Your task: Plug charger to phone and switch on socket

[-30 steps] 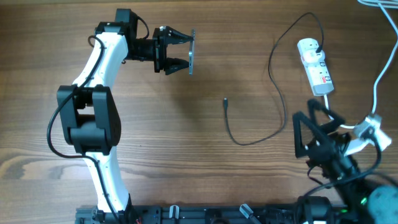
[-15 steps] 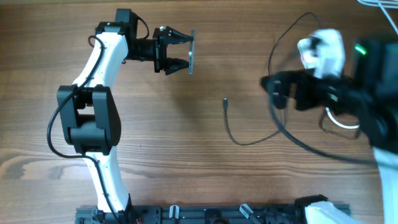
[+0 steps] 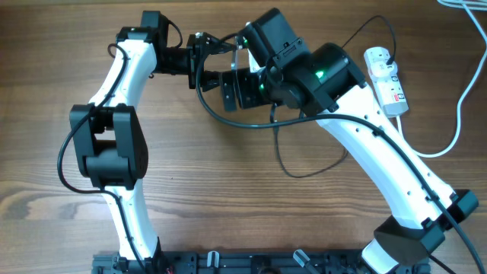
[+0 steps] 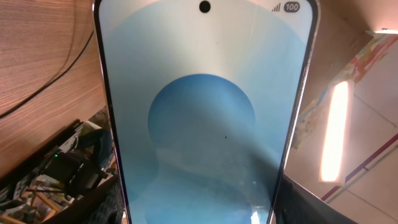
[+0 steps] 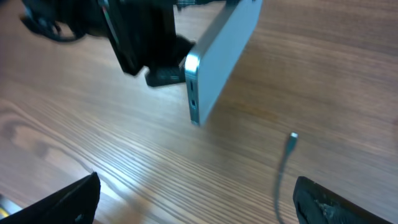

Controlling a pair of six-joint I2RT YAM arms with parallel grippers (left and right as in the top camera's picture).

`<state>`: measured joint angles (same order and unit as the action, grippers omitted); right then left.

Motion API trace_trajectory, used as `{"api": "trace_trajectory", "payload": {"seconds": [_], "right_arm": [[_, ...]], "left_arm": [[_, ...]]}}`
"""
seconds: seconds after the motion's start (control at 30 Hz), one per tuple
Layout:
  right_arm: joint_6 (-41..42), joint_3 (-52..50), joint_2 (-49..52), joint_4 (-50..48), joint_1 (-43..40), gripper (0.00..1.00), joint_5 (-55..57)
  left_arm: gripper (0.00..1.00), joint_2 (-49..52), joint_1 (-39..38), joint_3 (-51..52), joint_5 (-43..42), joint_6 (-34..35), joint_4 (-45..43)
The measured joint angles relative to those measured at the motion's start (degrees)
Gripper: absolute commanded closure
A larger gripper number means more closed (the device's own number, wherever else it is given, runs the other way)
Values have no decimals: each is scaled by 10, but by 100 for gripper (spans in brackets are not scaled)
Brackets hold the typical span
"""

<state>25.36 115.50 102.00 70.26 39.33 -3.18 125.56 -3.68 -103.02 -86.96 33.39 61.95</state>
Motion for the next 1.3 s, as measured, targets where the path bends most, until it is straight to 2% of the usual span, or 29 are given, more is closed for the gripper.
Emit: {"api": "trace_trajectory", "payload": {"seconds": [0.13, 0.23, 0.4, 0.57, 0.63, 0.73, 0.87, 1.03, 1.1, 1.3], "right_arm": [[28, 0, 0, -35, 0, 0, -1], [37, 0, 0, -35, 7, 6, 22], [99, 0, 18, -35, 75, 5, 168], [157, 0, 72, -34, 113, 5, 248], [183, 0, 88, -34, 113, 10, 271], [216, 0, 97, -40, 111, 22, 317], [230, 0, 97, -75, 111, 36, 360], [228, 0, 97, -91, 111, 38, 363], [228, 0, 97, -94, 111, 44, 363], [216, 0, 97, -98, 111, 45, 363]], "left_arm": [[32, 0, 0, 0, 0, 0, 0], [32, 0, 0, 0, 0, 0, 0], [33, 0, 0, 0, 0, 0, 0], [33, 0, 0, 0, 0, 0, 0], [33, 0, 0, 0, 0, 0, 0], [33, 0, 0, 0, 0, 0, 0], [32, 0, 0, 0, 0, 0, 0], [32, 0, 0, 0, -2, 2, 7], [32, 0, 0, 0, -2, 2, 11], [32, 0, 0, 0, -2, 4, 30]]}}
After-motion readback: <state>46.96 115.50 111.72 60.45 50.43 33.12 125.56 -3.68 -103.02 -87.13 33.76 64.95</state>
